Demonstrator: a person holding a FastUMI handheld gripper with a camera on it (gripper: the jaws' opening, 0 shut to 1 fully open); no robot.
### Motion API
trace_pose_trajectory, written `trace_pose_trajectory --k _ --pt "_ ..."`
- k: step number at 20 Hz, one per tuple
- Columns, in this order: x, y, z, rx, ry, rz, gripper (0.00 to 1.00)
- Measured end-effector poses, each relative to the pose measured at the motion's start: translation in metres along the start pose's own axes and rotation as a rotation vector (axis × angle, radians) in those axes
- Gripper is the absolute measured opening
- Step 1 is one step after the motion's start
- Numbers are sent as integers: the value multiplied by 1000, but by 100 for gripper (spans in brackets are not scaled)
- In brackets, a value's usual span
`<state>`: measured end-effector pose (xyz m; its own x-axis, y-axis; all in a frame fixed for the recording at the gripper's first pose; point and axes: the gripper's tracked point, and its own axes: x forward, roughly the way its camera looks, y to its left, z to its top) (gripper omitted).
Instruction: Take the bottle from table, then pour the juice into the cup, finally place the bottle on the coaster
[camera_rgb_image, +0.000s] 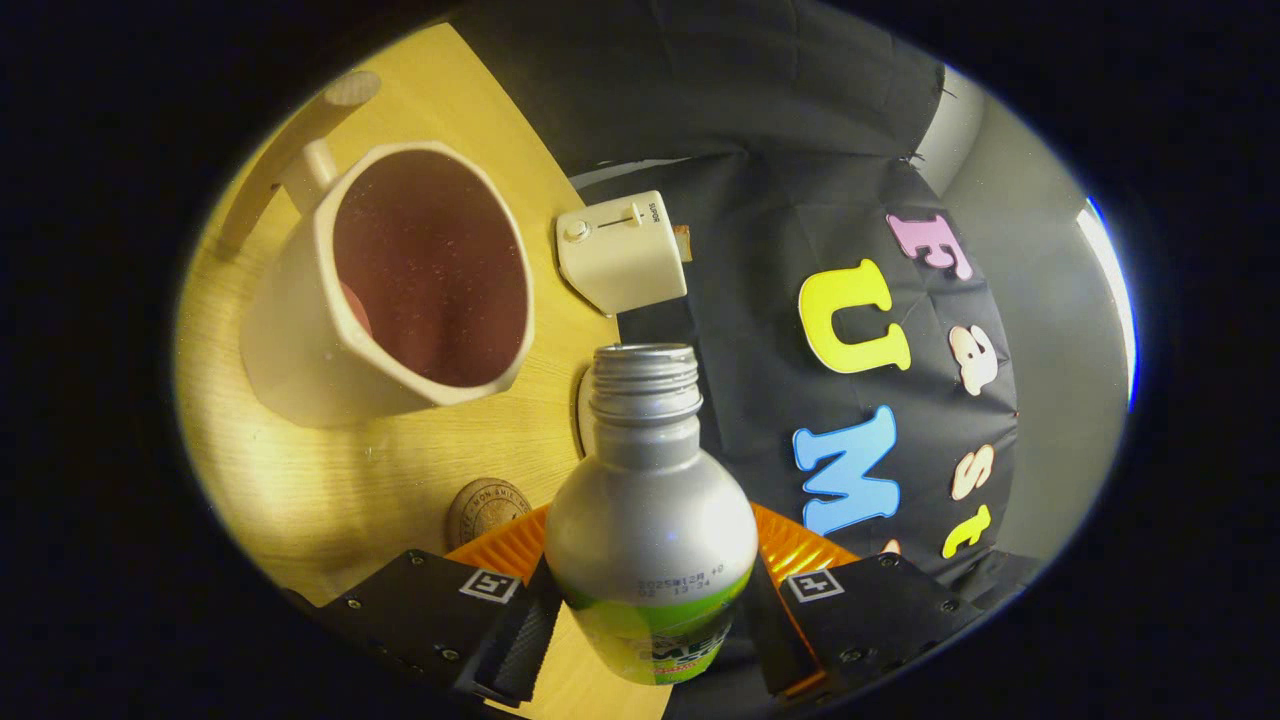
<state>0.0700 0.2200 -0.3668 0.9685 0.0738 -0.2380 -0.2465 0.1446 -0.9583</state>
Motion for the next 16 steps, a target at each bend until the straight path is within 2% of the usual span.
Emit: trace_pose_trajectory --k 4,11,16 --pt "-1 -3 3 -45 -9 -5 81" --pt "-9 -17 8 -213 -38 -89 81" --pt "-10 -21 15 -272 -49 -115 81"
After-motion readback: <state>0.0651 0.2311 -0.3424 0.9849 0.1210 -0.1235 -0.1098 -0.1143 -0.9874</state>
